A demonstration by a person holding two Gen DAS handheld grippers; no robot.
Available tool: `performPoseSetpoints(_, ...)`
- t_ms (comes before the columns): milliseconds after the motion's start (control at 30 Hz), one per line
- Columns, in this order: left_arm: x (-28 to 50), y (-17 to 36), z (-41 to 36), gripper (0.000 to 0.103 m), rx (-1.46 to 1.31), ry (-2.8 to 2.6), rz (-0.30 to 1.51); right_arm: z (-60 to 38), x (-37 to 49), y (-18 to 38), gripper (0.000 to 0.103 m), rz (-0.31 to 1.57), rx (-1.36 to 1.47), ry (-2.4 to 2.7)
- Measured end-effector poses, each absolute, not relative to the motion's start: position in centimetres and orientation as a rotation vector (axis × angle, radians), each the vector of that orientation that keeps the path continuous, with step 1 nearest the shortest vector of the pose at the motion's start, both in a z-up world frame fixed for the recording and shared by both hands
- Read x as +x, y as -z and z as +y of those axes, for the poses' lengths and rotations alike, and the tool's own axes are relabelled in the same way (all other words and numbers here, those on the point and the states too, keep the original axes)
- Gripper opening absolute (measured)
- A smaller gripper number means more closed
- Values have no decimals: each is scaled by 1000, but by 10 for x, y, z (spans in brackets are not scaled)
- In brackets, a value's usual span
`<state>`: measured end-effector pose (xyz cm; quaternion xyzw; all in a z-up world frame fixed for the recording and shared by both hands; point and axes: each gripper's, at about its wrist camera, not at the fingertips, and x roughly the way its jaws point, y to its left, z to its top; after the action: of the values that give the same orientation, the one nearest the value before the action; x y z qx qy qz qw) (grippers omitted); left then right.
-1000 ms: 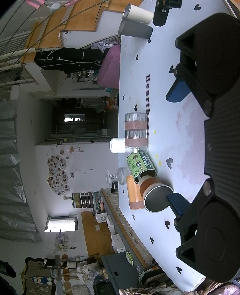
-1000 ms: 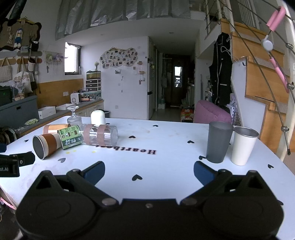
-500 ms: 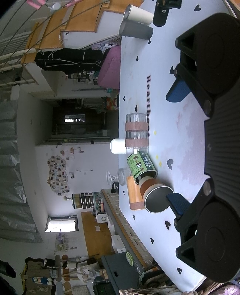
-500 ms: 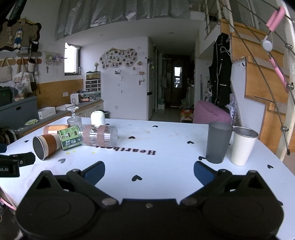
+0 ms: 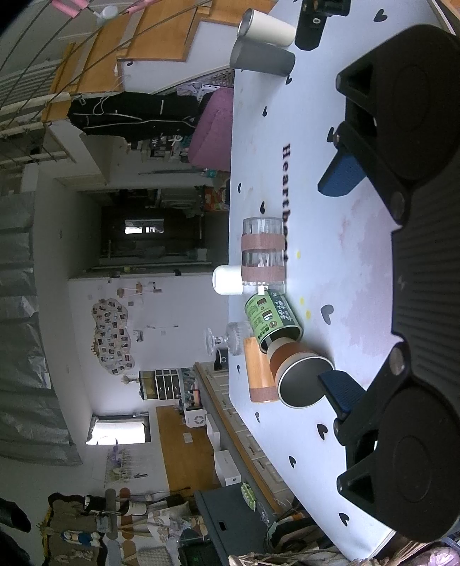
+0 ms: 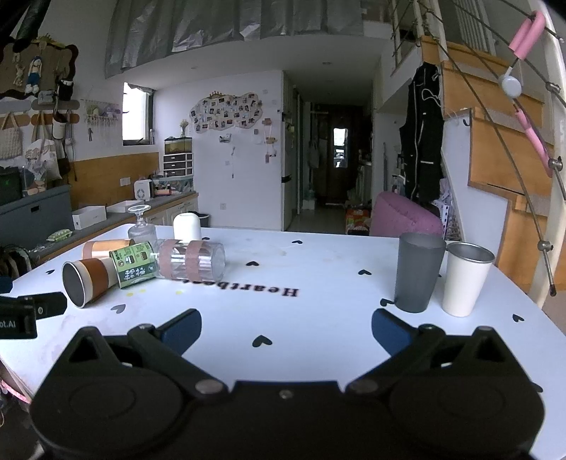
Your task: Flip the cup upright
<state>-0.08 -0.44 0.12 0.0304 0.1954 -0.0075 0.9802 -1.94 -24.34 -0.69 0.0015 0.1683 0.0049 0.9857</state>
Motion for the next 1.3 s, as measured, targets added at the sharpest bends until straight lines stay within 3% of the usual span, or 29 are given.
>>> performPoseSetpoints(1300, -3, -4, -5, 103, 57, 19, 391, -244, -20, 7, 103, 337, 5, -10)
